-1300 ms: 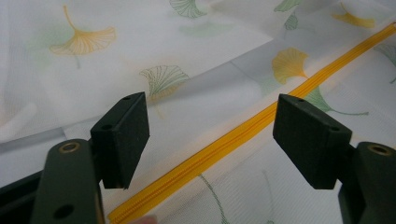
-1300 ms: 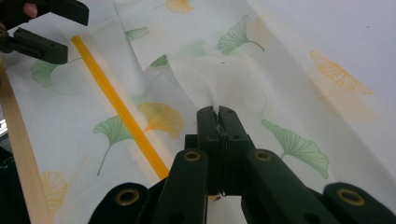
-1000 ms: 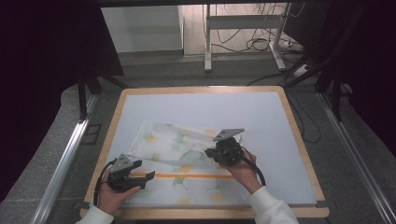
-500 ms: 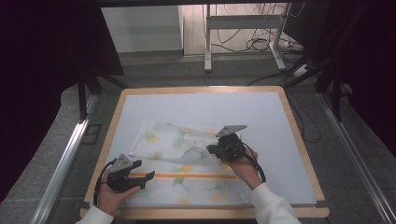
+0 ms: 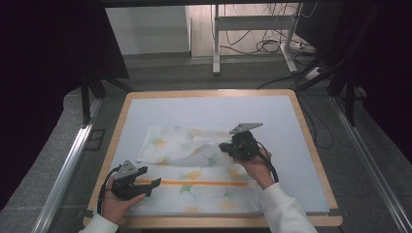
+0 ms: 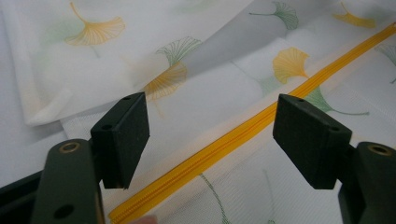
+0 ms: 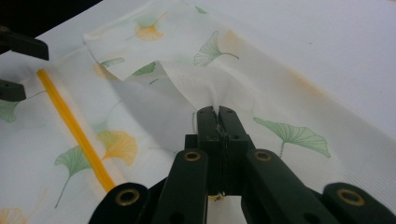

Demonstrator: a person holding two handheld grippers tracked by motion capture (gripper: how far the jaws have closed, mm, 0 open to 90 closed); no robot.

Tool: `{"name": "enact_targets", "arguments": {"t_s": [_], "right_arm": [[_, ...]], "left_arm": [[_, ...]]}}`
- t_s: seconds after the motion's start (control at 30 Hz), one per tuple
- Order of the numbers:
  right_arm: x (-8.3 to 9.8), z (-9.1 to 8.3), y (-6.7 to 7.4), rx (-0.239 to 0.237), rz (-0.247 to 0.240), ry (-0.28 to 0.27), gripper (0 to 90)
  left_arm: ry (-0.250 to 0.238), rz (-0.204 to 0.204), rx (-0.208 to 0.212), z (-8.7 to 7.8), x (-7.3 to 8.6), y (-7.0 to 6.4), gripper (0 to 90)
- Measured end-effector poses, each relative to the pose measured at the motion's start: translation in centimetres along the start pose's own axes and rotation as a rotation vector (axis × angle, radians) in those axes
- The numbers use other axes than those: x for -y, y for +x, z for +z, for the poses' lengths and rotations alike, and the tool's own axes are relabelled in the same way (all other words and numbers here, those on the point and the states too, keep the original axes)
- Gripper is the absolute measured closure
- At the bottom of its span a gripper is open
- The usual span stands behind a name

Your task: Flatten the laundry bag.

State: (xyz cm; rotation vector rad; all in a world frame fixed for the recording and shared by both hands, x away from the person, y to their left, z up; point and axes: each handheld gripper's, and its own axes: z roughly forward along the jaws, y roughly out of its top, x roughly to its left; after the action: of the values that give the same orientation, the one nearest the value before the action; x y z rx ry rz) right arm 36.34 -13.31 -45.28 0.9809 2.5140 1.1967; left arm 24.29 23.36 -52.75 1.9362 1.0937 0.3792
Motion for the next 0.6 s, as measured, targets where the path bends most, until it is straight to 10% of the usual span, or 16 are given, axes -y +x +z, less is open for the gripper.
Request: {"name": "enact_targets", "arguments": {"t_s": [0.6], "right_arm": [[-1.9, 2.1, -4.1, 0.065, 0.094, 0.006, 88.6]], "left_arm": [[-0.002, 0.005, 0.006, 0.0, 0.0, 0.0, 27.4]]}}
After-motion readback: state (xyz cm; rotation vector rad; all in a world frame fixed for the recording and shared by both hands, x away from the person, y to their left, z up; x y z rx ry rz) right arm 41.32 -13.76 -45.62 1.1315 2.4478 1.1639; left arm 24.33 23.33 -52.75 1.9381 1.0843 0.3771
